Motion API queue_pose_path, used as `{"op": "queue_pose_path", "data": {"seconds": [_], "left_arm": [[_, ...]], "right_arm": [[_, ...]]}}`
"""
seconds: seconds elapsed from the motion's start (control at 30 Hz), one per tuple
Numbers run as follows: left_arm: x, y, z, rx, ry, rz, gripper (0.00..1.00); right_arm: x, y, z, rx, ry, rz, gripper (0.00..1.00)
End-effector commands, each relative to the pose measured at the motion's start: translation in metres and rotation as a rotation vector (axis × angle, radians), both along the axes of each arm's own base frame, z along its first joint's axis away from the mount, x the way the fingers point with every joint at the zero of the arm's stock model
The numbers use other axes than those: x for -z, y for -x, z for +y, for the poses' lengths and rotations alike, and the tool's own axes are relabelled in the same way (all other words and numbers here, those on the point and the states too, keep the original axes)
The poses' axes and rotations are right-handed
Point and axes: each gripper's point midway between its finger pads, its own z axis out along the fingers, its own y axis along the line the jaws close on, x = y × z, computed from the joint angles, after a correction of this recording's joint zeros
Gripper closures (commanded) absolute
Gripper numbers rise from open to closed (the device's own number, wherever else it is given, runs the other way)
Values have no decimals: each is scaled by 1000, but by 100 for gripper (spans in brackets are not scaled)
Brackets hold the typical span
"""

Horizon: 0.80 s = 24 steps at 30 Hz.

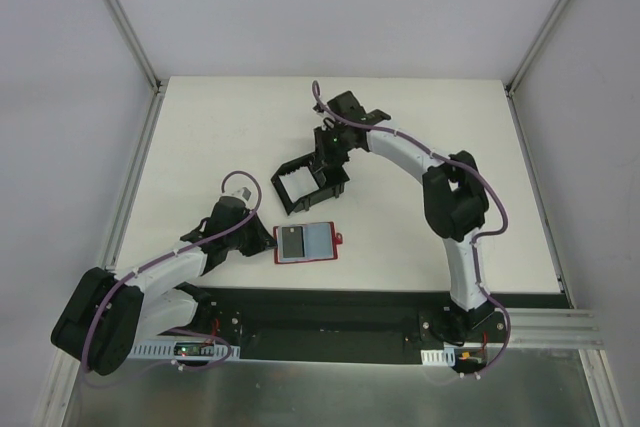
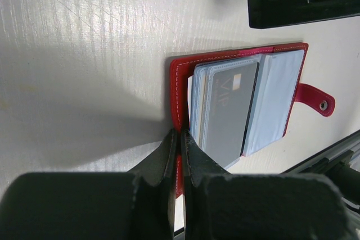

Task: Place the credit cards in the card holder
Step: Pick up the credit card from the storage box.

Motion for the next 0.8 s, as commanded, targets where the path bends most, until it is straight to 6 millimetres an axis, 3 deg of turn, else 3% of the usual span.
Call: {"op": "queue_pose_path", "data": {"seconds": [0.0, 0.1, 0.3, 0.4, 0.5, 0.63, 0.73, 0.77], "left_arm": [[11, 10, 7, 19, -33, 44, 100], [10, 10, 6, 20, -29, 44, 100], [10, 11, 5, 26, -25, 45, 100], [9, 12, 5, 31, -19, 42, 100], [10, 13, 5, 35, -19, 43, 100], [11, 16, 4, 52, -19, 43, 100], [11, 18, 4, 59, -15, 43, 100], [10, 17, 4, 62, -13, 41, 100]], "right_arm": [[-39, -5, -6, -3, -8, -90, 91], [-43, -11, -15, 8, 37, -130, 99], [-69, -23, -35, 43, 99, -277, 100], [-85, -17, -47, 64, 99, -329, 100], [-98, -1, -56, 93, 46, -352, 100], [-101, 31, -59, 173, -87, -291, 100], [-89, 62, -62, 237, -179, -231, 100], [-76, 76, -66, 251, -177, -191, 100]]}}
